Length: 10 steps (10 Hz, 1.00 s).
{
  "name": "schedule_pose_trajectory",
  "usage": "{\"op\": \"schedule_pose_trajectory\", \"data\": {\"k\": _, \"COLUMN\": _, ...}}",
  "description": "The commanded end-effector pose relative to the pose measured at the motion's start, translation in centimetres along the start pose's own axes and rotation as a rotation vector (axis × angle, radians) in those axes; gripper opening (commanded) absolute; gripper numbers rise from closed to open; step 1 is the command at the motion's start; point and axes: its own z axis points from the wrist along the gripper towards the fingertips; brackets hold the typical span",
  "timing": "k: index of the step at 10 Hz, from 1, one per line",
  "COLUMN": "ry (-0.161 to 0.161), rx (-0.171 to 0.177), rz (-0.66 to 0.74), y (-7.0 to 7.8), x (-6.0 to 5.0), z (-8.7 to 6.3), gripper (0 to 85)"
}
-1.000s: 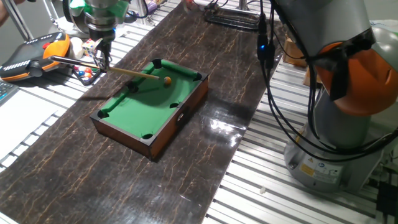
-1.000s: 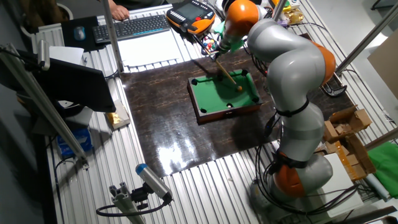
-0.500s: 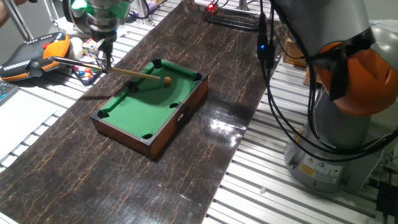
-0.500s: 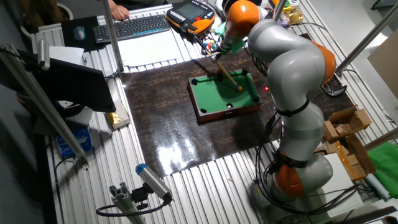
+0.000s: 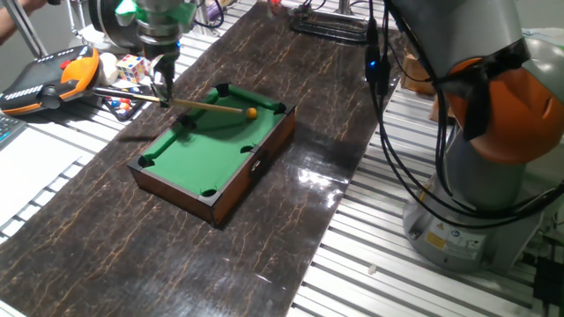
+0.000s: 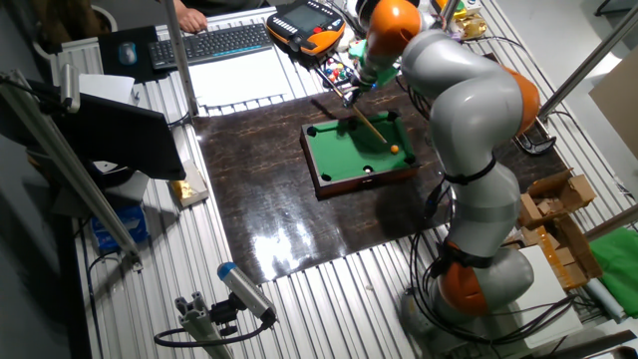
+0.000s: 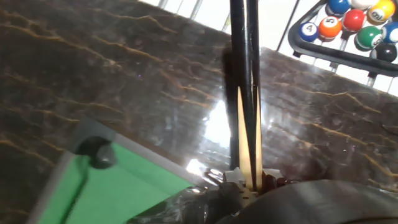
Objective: Hit the pool ball
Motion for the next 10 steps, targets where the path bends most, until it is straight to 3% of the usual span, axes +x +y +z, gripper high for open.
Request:
{"op": "schedule_pose_trajectory", "data": {"k": 1, "ry": 0.011, "rx": -0.002, "rz": 0.003, "y": 0.4, "x": -0.1, "z": -0.3, "gripper": 2.3}}
{"op": "schedule_pose_trajectory", "data": {"k": 7, "ry": 0.069, "rx": -0.022, "rz": -0.006, "y": 2.3, "x": 0.6, "z": 0.2, "gripper": 2.3}}
{"op": "schedule_pose_trajectory", "data": {"k": 10, "ry": 0.059, "rx": -0.014, "rz": -0.011, "y": 2.5, "x": 1.5, "z": 0.8, "gripper": 2.3}}
